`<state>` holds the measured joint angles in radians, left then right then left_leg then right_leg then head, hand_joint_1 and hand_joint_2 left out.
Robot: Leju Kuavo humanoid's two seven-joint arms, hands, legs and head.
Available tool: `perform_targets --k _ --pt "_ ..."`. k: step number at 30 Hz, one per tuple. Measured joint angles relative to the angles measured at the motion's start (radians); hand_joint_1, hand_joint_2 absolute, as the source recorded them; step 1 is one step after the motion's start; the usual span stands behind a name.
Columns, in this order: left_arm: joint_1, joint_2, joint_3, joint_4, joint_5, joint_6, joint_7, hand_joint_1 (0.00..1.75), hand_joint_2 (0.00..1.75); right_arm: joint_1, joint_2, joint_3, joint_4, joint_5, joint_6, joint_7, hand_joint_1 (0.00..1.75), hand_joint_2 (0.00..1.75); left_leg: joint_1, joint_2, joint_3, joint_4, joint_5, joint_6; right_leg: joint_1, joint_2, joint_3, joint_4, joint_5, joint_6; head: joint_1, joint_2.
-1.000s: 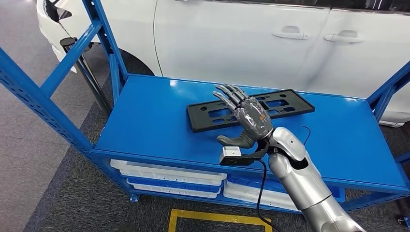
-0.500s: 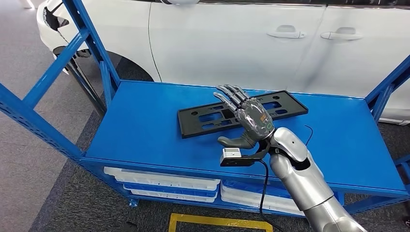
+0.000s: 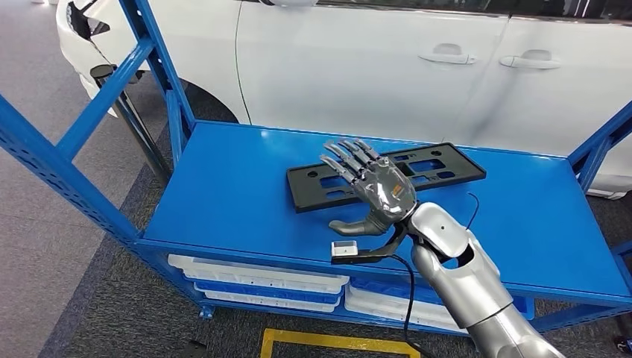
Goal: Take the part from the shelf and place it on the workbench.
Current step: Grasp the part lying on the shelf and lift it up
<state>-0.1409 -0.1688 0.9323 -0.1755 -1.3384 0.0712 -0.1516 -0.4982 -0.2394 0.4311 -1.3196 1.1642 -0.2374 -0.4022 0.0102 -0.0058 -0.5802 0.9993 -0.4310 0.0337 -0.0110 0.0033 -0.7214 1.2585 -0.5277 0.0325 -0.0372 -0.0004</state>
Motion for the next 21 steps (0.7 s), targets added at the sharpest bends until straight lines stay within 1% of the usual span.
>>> perform_targets --k 1,2,3,4,5,6,7,8,9,10,12,13,14,15,16,17,18,19,20,21 --pt "0.0 0.0 0.0 0.0 0.001 0.0 0.0 0.0 0.0 -0.001 -0.001 0.007 0.004 0.016 -0.009 0.006 0.0 0.0 0.0 0.0 0.001 0.001 -0.002 -0.002 -0.001 -0.001 0.03 -0.062 0.036 -0.002 0.0 0.0" --pt "0.0 0.0 0.0 0.0 0.002 -0.001 -0.001 0.0 0.0 -0.004 -0.001 0.014 0.006 0.029 -0.017 0.012 0.0 0.0 -0.001 -0.001 0.002 0.003 -0.004 -0.005 -0.002 -0.001 0.066 -0.135 0.067 -0.005 0.0 0.0" --pt "-0.001 0.0 0.0 0.0 0.003 -0.001 -0.001 0.0 0.0 -0.006 -0.001 0.02 0.009 0.039 -0.023 0.017 0.0 0.0 -0.003 -0.002 0.002 0.006 -0.006 -0.008 0.0 -0.002 0.096 -0.197 0.089 -0.009 0.0 0.0" --pt "-0.001 0.0 0.0 0.0 0.003 -0.002 -0.001 0.0 0.0 -0.008 -0.001 0.027 0.011 0.05 -0.029 0.021 0.0 0.0 -0.004 -0.002 0.001 0.007 -0.008 -0.013 0.002 -0.002 0.114 -0.235 0.098 -0.013 0.0 0.0" --pt "-0.001 0.0 0.0 0.0 0.004 -0.002 -0.001 0.0 0.0 -0.008 -0.001 0.034 0.013 0.06 -0.033 0.025 0.0 0.0 -0.005 -0.002 0.0 0.008 -0.009 -0.017 0.005 -0.001 0.119 -0.249 0.097 -0.017 0.0 0.0" --pt "-0.001 0.0 0.0 0.0 0.004 -0.002 -0.001 0.0 0.0 -0.009 -0.001 0.041 0.016 0.07 -0.037 0.029 0.0 0.0 -0.005 -0.002 0.0 0.008 -0.01 -0.022 0.007 -0.001 0.118 -0.25 0.098 -0.021 0.0 0.0" --pt "-0.001 0.0 0.0 0.0 0.005 -0.002 -0.001 0.0 0.0 -0.009 -0.002 0.047 0.019 0.079 -0.04 0.033 0.0 0.0 -0.004 -0.001 -0.001 0.008 -0.012 -0.028 0.005 -0.001 0.119 -0.252 0.099 -0.026 0.0 0.0" --pt "-0.001 0.0 0.0 0.0 0.005 -0.002 -0.001 0.0 0.0 -0.009 -0.002 0.052 0.021 0.087 -0.043 0.037 0.0 0.0 -0.003 -0.001 -0.003 0.016 -0.019 -0.033 0.003 -0.001 0.121 -0.255 0.1 -0.032 0.0 0.0" --pt "-0.002 0.0 0.0 0.0 0.006 -0.002 -0.002 0.0 0.0 -0.01 -0.002 0.057 0.024 0.094 -0.046 0.041 0.0 0.0 -0.002 -0.001 -0.012 0.04 -0.036 -0.037 0.001 -0.002 0.123 -0.258 0.101 -0.038 0.0 0.0" --pt "-0.002 0.0 0.0 0.0 0.006 -0.002 -0.002 0.0 0.0 -0.011 -0.002 0.062 0.026 0.102 -0.048 0.044 0.0 0.0 -0.001 0.0 -0.032 0.084 -0.063 -0.041 -0.001 -0.003 0.124 -0.261 0.102 -0.043 0.0 0.0" --pt "-0.001 0.0 0.0 0.0 0.007 -0.002 -0.002 0.0 0.0 -0.011 -0.002 0.075 0.034 0.12 -0.051 0.051 0.0 0.0 0.0 0.0 -0.093 0.22 -0.127 -0.046 0.001 -0.003 0.125 -0.261 0.101 -0.048 0.0 0.0" --pt "0.0 0.0 0.0 0.0 0.007 -0.002 -0.001 0.0 0.0 -0.01 -0.002 0.082 0.039 0.13 -0.051 0.054 0.0 0.0 0.0 0.0 -0.121 0.277 -0.144 -0.048 0.002 -0.003 0.125 -0.26 0.101 -0.049 0.0 0.0" --pt "0.002 0.0 0.0 0.0 0.007 -0.002 -0.001 0.0 0.0 -0.01 -0.002 0.088 0.044 0.14 -0.052 0.059 0.0 0.0 0.0 0.0 -0.135 0.302 -0.144 -0.048 0.003 -0.003 0.126 -0.26 0.1 -0.049 0.0 0.0" --pt "0.002 0.0 0.0 0.0 0.008 -0.002 -0.001 0.0 0.0 -0.01 -0.002 0.092 0.049 0.151 -0.053 0.064 0.0 0.0 0.0 0.0 -0.128 0.285 -0.123 -0.047 0.004 -0.003 0.127 -0.26 0.099 -0.049 0.0 0.0" --pt "0.003 0.0 0.0 0.0 0.008 -0.002 -0.001 0.0 0.0 -0.011 -0.002 0.097 0.053 0.165 -0.055 0.07 0.0 0.0 0.0 0.0 -0.103 0.229 -0.087 -0.044 0.005 -0.002 0.129 -0.259 0.098 -0.048 0.0 0.0" --pt "0.002 0.0 0.0 0.0 0.008 -0.002 -0.001 0.0 0.0 -0.013 -0.002 0.102 0.058 0.179 -0.058 0.077 0.0 0.0 0.0 0.0 -0.069 0.153 -0.05 -0.04 0.005 -0.002 0.131 -0.258 0.097 -0.046 0.0 0.0" --pt "0.001 0.0 0.0 0.0 0.009 -0.002 -0.001 0.0 0.0 -0.015 -0.002 0.106 0.062 0.191 -0.063 0.084 0.0 0.0 -0.002 0.0 -0.036 0.084 -0.025 -0.036 0.008 -0.001 0.131 -0.256 0.095 -0.043 0.0 0.0" --pt "0.001 0.0 0.0 0.0 0.01 -0.003 -0.001 0.0 0.0 -0.018 -0.002 0.11 0.068 0.204 -0.068 0.092 0.0 0.0 -0.003 0.0 -0.015 0.037 -0.01 -0.031 0.01 0.0 0.13 -0.254 0.095 -0.04 0.0 0.0" --pt "0.001 0.0 0.0 0.0 0.01 -0.003 -0.001 0.0 0.0 -0.019 -0.002 0.115 0.075 0.215 -0.074 0.099 0.0 0.0 -0.005 -0.001 -0.006 0.015 -0.008 -0.027 0.011 0.0 0.128 -0.254 0.095 -0.035 0.0 0.0" --pt "0.001 0.0 0.0 0.0 0.01 -0.003 -0.001 0.0 0.0 -0.021 -0.002 0.12 0.082 0.226 -0.079 0.106 0.0 0.0 -0.007 -0.002 -0.005 0.012 -0.009 -0.024 0.012 0.001 0.127 -0.253 0.095 -0.031 0.0 0.0"
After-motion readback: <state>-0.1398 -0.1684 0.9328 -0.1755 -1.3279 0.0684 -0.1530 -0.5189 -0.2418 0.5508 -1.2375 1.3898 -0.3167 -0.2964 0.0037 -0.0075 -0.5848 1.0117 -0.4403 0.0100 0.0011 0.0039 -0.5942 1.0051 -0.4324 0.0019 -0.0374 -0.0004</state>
